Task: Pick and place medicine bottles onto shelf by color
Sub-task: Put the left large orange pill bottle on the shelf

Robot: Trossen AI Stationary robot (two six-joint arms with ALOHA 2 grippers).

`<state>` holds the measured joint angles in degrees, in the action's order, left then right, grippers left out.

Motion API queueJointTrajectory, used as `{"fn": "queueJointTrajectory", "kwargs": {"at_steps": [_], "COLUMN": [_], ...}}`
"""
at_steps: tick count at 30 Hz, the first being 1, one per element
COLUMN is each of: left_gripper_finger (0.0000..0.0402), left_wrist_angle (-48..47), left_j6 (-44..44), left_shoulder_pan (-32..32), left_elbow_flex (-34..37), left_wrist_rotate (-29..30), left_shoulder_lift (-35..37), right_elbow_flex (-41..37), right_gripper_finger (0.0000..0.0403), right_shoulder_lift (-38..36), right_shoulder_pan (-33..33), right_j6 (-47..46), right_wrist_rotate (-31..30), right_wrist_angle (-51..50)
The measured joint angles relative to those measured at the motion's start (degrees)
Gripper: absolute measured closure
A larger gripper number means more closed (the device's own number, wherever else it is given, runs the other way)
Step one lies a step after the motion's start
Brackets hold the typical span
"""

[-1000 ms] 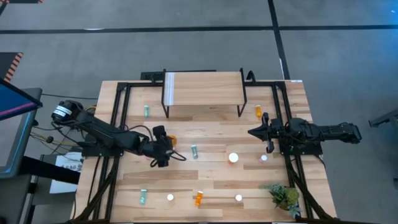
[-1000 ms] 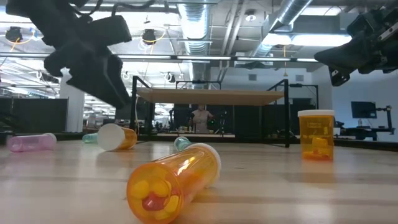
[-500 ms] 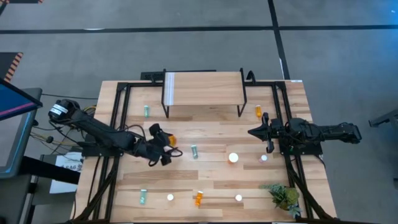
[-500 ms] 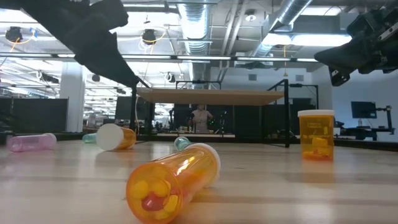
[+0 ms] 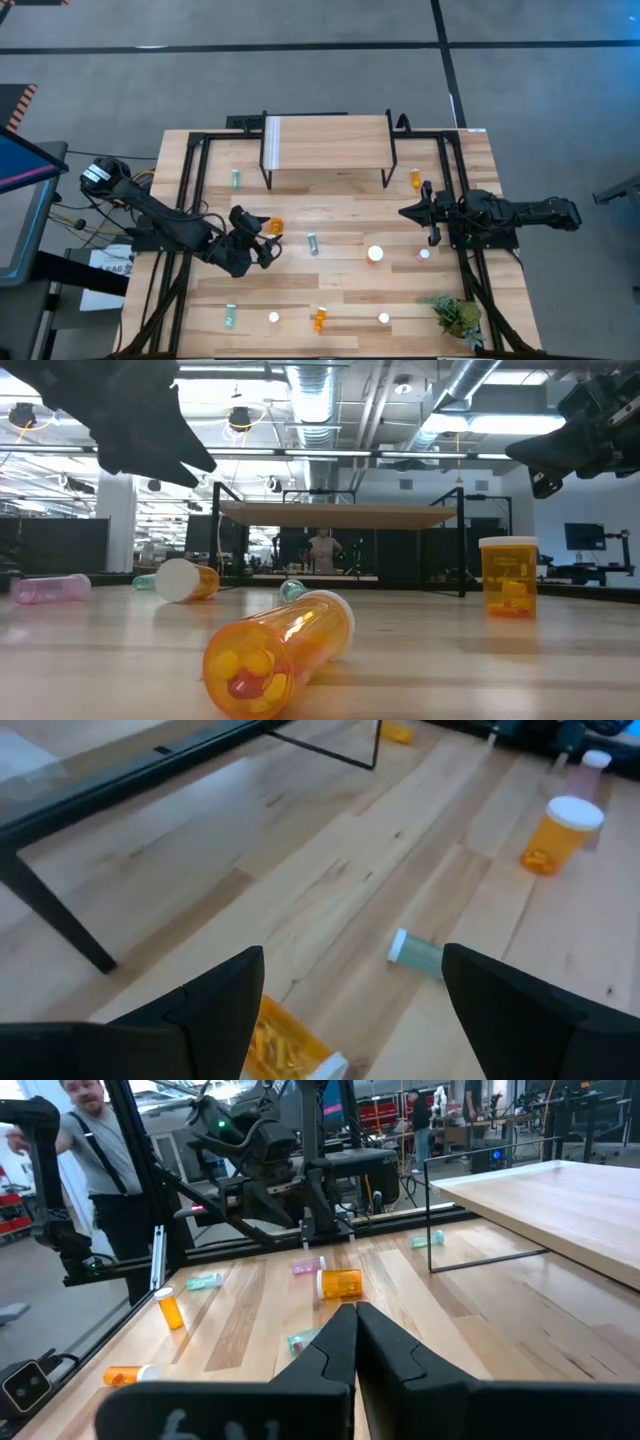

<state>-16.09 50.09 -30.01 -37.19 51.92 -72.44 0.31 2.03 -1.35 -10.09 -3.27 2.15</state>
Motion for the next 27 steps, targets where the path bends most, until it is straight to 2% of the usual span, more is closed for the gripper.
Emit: {"fn": "queueJointTrajectory", "kwargs": {"at_steps": [15,24,27], "left_gripper_finger": [0.0109,0.0109,0.0109], "left_wrist_angle": [0.55,2.15,-1.97], "left_j6": [12.35,20.90,24.63], "left_shoulder_pan": [1.12,3.15,4.12], "left_elbow_flex": [-0.02,-0.22,-0.97], "left_wrist_rotate": [-2.19,-3.78,-5.17], "left_shoulder_lift": [-2.90,-14.95,-18.26], "right_elbow_flex": [0.00,0.01,-0.01], "right_gripper_finger": [0.0376,0.0376,0.0376], "right_shoulder_lift": [0.00,-0.01,-0.01], "right_shoulder_pan": [0.00,-0.01,0.01], "right_j6": [0.00,0.00,0.00], "right_wrist_rotate": [-0.01,0.00,-0.02], "right_wrist_angle": [0.00,-0.02,-0.02]}}
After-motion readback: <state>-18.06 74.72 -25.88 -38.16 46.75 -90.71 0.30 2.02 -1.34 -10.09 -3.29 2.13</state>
